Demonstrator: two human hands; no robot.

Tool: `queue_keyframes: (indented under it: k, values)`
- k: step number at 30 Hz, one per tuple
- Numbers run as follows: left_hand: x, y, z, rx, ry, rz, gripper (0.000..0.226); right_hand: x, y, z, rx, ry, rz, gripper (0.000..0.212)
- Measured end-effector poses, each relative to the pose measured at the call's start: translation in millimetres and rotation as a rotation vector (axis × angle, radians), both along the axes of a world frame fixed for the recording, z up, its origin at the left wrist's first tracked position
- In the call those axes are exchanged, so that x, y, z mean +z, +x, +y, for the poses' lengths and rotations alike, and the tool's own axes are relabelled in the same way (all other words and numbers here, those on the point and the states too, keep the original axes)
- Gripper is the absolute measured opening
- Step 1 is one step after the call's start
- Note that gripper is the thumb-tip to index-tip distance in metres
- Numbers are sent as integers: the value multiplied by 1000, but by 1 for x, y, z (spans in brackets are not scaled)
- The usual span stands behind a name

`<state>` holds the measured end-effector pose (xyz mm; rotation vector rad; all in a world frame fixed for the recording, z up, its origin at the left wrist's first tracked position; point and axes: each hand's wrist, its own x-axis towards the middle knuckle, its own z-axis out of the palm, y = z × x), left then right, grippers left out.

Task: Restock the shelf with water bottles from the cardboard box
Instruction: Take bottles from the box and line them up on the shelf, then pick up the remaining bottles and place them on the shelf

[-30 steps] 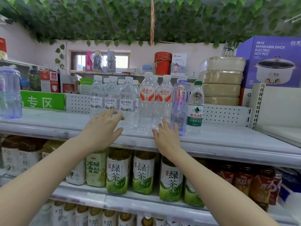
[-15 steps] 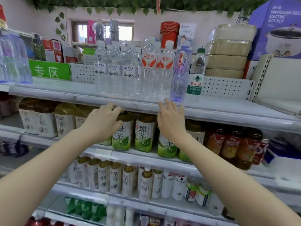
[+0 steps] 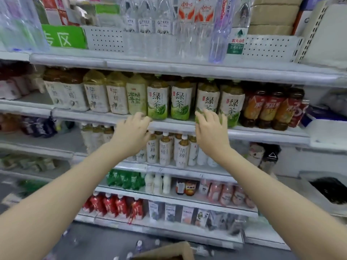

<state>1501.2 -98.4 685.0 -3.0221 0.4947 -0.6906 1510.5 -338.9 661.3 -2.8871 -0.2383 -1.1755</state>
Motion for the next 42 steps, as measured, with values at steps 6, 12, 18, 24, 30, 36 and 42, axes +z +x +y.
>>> queue_keyframes:
  k: [6,12,18,24,30,36,42]
  values:
    - [-52,-35,14,-33,24,39,43,-54,-59,9,-27,38,73,39]
    - [-114,-69,8,-52,23,187,44,-114,-106,5,-102,34,341,52]
    - [-191,-83,6,-44,37,273,45,-186,-126,-9,-109,32,462,47]
    - [-276,-85,1,-28,49,385,42,-271,-130,-16,-108,90,681,56]
    - [-361,-90,-3,30,1,491,45,-349,-146,-17,-92,129,811,54]
    - [-434,-96,-7,43,-13,565,43,-428,-153,-33,-183,192,837,49]
    - [-524,-98,-52,-42,-5,637,42,-523,-161,-72,-268,259,871,56]
